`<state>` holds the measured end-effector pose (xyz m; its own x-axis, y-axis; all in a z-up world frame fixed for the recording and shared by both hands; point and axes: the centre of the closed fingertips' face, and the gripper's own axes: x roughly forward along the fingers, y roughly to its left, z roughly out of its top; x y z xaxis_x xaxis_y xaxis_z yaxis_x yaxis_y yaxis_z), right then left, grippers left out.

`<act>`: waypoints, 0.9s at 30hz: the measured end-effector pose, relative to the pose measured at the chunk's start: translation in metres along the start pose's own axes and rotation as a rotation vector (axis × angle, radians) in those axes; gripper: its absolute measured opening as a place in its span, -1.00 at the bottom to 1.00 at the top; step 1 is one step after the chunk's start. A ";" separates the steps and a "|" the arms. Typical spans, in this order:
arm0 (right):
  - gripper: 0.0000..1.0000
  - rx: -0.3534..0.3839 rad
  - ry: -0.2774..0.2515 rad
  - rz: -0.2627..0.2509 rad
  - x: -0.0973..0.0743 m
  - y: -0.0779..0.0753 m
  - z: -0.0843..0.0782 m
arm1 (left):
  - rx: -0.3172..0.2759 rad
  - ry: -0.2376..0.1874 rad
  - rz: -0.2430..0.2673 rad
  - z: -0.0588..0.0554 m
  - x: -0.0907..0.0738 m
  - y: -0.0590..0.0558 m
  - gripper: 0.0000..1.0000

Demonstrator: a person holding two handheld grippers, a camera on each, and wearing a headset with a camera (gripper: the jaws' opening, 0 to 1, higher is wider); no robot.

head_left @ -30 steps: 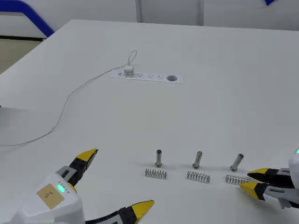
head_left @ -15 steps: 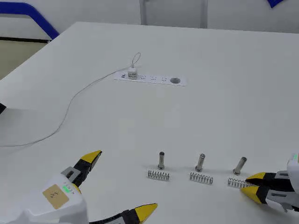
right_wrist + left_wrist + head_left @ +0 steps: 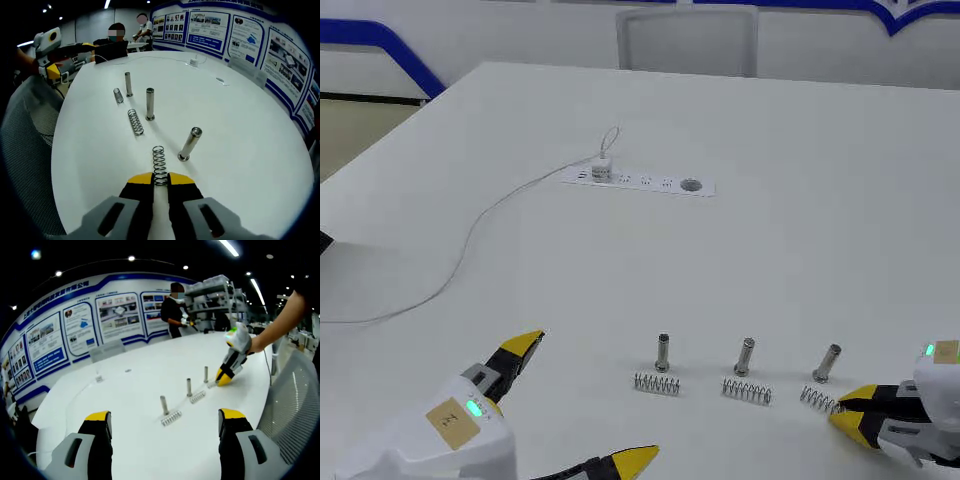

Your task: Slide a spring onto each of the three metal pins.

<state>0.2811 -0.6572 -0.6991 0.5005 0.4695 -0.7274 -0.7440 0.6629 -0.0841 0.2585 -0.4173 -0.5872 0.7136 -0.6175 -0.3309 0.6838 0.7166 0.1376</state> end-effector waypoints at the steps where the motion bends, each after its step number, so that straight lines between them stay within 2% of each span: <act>1: -0.79 0.017 -0.002 -0.007 -0.001 -0.001 0.000 | 0.001 0.000 -0.005 0.000 0.000 -0.001 0.80; 3: -0.79 0.031 -0.009 -0.011 -0.004 -0.001 0.002 | -0.001 -0.003 -0.011 0.001 0.001 -0.002 0.80; 9: -0.79 0.008 -0.043 -0.020 -0.020 0.002 0.017 | -0.009 -0.009 -0.055 0.002 0.003 -0.010 0.80; 16: -0.79 -0.020 -0.068 -0.016 -0.027 0.010 0.029 | -0.039 -0.014 -0.107 0.003 0.005 -0.019 0.78; 21: -0.79 -0.042 -0.090 -0.007 -0.032 0.015 0.043 | -0.046 -0.027 -0.126 0.008 0.009 -0.019 0.75; 24: -0.79 -0.066 -0.113 -0.004 -0.037 0.018 0.055 | -0.082 -0.065 -0.183 0.018 0.013 -0.026 0.75; 27: -0.79 -0.094 -0.139 0.007 -0.044 0.024 0.070 | -0.062 -0.067 -0.214 0.023 0.018 -0.029 0.74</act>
<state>0.2723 -0.6210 -0.6219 0.5470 0.5540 -0.6277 -0.7824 0.6049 -0.1479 0.2552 -0.4563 -0.5755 0.5635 -0.7760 -0.2833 0.8114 0.5844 0.0131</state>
